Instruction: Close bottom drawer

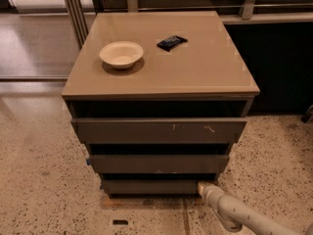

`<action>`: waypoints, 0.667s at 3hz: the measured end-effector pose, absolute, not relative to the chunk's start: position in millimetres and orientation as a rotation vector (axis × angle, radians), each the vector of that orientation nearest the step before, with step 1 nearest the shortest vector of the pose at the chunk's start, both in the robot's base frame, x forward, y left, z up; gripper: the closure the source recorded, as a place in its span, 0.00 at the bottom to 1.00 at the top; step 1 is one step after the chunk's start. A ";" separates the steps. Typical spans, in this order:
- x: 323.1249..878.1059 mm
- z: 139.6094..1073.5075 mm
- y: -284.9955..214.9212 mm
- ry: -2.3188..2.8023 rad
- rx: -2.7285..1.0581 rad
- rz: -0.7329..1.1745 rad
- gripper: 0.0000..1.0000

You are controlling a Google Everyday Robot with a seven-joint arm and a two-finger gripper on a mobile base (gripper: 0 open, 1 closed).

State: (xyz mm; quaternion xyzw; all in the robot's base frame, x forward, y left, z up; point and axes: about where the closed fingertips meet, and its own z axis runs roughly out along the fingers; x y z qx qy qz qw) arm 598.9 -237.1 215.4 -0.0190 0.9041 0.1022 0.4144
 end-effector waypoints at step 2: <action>553.4 216.7 -244.6 2.449 -0.088 0.433 1.00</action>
Offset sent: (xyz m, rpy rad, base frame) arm -0.1060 -0.0202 0.0048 0.2106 0.3686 0.1394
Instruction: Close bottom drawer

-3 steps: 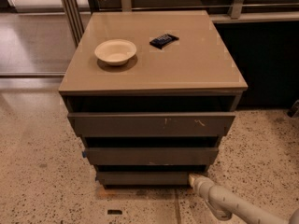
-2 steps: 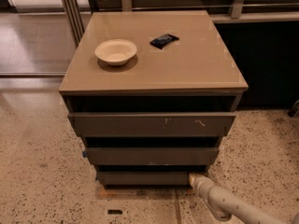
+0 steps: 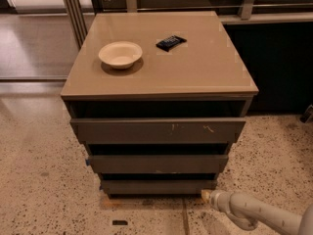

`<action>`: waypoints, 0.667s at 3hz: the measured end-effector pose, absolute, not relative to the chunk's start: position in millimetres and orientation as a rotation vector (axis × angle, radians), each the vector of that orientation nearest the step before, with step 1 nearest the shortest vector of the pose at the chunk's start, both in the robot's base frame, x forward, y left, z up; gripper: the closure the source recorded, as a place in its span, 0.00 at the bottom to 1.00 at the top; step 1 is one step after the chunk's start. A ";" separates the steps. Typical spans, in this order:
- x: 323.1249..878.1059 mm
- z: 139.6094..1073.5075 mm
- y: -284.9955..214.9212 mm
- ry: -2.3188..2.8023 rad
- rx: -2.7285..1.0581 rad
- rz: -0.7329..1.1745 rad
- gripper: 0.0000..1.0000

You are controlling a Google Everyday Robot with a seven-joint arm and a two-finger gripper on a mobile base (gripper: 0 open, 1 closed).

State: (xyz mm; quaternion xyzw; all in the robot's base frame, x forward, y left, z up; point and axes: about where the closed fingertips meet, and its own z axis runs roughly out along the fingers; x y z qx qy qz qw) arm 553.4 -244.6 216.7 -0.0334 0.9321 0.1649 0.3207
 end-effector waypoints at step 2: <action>547.4 214.3 -240.5 2.460 -0.102 0.466 0.59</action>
Offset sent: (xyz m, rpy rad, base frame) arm -0.0078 0.0041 -0.0024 0.0214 0.0189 0.0234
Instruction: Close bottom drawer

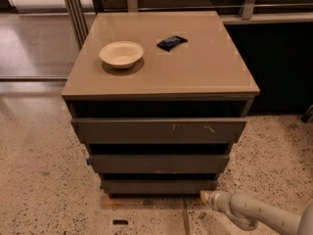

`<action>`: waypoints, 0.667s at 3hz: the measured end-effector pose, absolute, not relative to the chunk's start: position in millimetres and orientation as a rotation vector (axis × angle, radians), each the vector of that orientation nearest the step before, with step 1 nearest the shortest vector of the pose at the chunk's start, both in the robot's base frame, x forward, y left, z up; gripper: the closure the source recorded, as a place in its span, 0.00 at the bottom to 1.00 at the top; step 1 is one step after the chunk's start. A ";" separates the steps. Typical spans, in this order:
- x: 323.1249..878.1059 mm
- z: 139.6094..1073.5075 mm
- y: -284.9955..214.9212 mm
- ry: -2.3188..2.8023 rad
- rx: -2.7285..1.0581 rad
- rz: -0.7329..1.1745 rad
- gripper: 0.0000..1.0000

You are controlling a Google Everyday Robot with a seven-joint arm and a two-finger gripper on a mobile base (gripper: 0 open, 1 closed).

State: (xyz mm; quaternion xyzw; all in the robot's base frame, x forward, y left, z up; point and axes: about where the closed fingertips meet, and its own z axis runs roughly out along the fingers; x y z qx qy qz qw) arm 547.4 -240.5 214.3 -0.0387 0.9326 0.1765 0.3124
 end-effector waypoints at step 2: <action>547.4 214.3 -240.4 2.460 -0.102 0.466 0.12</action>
Offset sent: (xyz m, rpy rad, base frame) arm 0.0000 0.0000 0.0000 0.0000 0.0000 0.0000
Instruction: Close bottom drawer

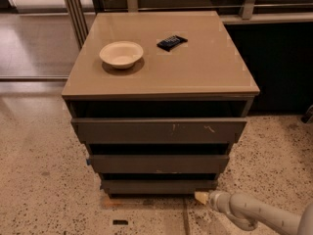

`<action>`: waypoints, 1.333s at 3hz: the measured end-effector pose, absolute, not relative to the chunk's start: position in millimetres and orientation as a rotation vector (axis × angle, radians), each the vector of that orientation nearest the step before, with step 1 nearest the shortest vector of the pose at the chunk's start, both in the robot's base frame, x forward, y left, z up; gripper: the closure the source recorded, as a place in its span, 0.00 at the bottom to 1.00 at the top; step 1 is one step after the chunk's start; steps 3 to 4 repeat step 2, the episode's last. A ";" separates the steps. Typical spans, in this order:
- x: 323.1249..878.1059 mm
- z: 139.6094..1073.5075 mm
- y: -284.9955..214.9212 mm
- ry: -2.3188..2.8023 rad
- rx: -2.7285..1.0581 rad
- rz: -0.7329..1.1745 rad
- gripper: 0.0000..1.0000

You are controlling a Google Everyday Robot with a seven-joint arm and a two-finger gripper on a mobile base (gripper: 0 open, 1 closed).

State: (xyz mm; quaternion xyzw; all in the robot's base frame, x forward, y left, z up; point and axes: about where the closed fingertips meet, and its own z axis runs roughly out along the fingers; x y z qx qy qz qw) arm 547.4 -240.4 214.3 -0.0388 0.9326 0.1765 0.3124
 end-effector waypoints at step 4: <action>547.4 214.3 -240.3 2.461 -0.102 0.466 0.00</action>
Offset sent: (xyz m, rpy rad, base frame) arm 0.0000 0.0000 0.0000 0.0000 0.0000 0.0000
